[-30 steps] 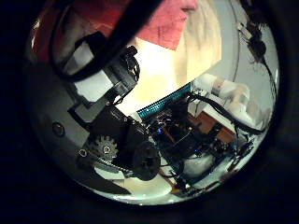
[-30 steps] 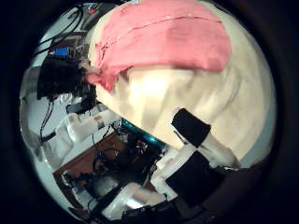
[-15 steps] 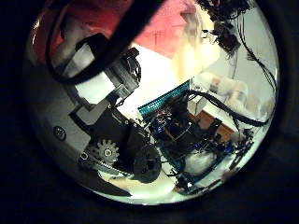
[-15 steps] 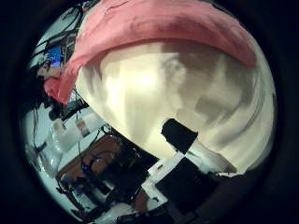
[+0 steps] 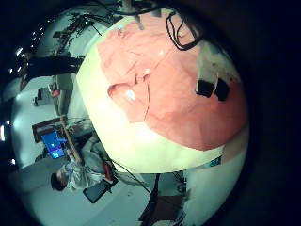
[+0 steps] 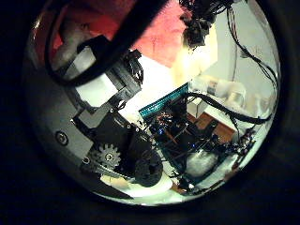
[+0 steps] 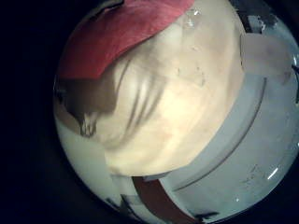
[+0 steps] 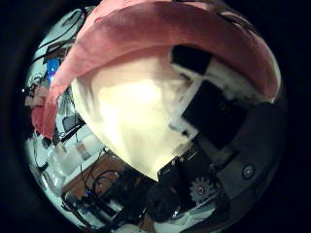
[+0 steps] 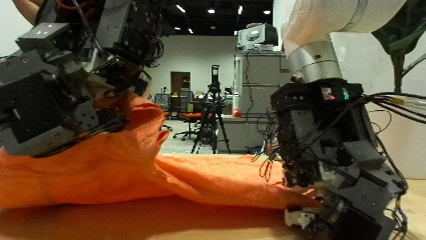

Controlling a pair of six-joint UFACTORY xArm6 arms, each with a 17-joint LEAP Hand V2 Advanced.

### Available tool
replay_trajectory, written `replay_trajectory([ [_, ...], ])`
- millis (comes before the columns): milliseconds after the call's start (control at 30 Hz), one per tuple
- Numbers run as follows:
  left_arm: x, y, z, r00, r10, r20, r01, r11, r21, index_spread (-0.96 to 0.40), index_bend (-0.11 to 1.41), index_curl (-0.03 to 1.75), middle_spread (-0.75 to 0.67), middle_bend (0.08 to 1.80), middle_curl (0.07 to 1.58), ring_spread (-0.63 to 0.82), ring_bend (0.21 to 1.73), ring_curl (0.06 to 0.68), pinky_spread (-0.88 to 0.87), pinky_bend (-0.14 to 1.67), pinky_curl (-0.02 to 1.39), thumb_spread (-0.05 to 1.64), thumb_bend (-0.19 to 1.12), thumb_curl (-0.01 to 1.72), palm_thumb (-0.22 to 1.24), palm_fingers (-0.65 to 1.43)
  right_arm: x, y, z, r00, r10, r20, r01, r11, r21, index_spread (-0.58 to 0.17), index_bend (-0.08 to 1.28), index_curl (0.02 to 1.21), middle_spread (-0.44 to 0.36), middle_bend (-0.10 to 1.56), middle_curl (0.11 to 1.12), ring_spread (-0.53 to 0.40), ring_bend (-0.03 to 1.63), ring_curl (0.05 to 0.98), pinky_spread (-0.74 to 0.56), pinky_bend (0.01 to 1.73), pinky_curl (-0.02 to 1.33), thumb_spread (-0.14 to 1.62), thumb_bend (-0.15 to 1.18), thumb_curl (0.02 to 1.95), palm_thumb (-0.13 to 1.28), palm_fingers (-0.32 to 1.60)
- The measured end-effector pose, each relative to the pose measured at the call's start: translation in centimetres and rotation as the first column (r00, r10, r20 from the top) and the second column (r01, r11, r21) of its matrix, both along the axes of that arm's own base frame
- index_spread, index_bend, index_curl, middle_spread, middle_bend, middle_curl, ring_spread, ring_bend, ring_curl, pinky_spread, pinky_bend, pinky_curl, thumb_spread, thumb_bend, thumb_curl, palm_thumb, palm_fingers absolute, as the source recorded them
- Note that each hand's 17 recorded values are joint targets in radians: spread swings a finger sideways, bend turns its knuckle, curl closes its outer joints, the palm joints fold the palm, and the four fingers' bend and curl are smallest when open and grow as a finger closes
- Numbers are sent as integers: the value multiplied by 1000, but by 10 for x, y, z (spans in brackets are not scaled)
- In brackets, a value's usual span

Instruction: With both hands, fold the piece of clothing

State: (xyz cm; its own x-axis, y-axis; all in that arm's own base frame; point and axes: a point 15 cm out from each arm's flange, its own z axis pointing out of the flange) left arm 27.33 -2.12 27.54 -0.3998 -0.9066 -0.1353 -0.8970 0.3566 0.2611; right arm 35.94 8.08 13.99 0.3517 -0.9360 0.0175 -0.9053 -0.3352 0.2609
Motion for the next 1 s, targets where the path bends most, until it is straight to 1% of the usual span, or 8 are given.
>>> replay_trajectory([
  [100,-2,1,2,1000,-3,-6,3,1000,0,-646,414,847,-451,1132,574,-518,1044,457,-722,978,479,1572,624,1250,637,1177,-2,-1,14,1000,2,19,-2,1000,1,-382,563,520,-243,778,616,-293,924,477,-467,750,471,1113,4,373,929,1390],
  [167,-7,3,5,1000,-6,-21,6,1000,3,-649,404,854,-450,1134,573,-519,1042,458,-723,978,480,1572,630,1259,632,1175,-9,-6,27,1000,10,14,-10,1000,-14,-386,683,592,-241,883,673,-290,1023,525,-449,873,536,1212,29,376,969,1314],
  [267,-14,5,9,999,-13,-33,13,1000,4,-653,399,862,-452,1133,572,-521,1038,457,-723,980,481,1571,635,1267,627,1172,-23,-14,47,1000,18,3,-18,999,-35,-386,785,664,-239,986,732,-287,1126,578,-425,978,609,1308,37,369,980,1207],
  [400,-24,8,18,998,-27,-64,27,1000,2,-656,390,871,-453,1129,570,-520,1041,458,-724,976,482,1571,644,1279,619,1178,-40,-21,76,1000,19,2,-19,999,-42,-383,859,733,-239,1061,786,-281,1211,629,-402,1059,683,1385,44,367,991,1107],
  [667,-48,19,64,989,-18,-146,17,1000,-13,-662,373,887,-458,1135,568,-523,1032,458,-725,974,483,1562,653,1301,602,1178,-94,-36,136,999,32,-25,-33,998,-62,-370,940,842,-238,1133,868,-265,1290,698,-365,1125,809,1425,73,394,1076,1001],
  [800,-41,24,83,990,-2,-143,-1,1000,-16,-666,364,894,-459,1133,566,-522,1035,459,-725,971,484,1550,648,1315,585,1182,-88,-36,155,999,36,18,-35,997,-63,-364,959,879,-234,1151,892,-263,1313,715,-354,1130,857,1422,65,407,1087,979],
  [867,-29,25,90,991,7,-136,-10,1000,-17,-666,362,897,-460,1131,565,-521,1032,459,-724,980,486,1547,646,1321,576,1189,-72,-32,171,998,33,56,-30,998,-54,-362,966,891,-232,1156,899,-266,1318,720,-352,1130,877,1413,58,413,1088,974],
  [1000,4,26,97,991,21,-129,-23,1000,-11,-671,359,899,-457,1134,564,-519,1037,461,-720,986,490,1540,647,1333,563,1196,-32,-22,181,998,29,59,-26,998,-54,-357,972,910,-229,1167,912,-260,1329,728,-343,1124,913,1395,44,427,1091,970],
])
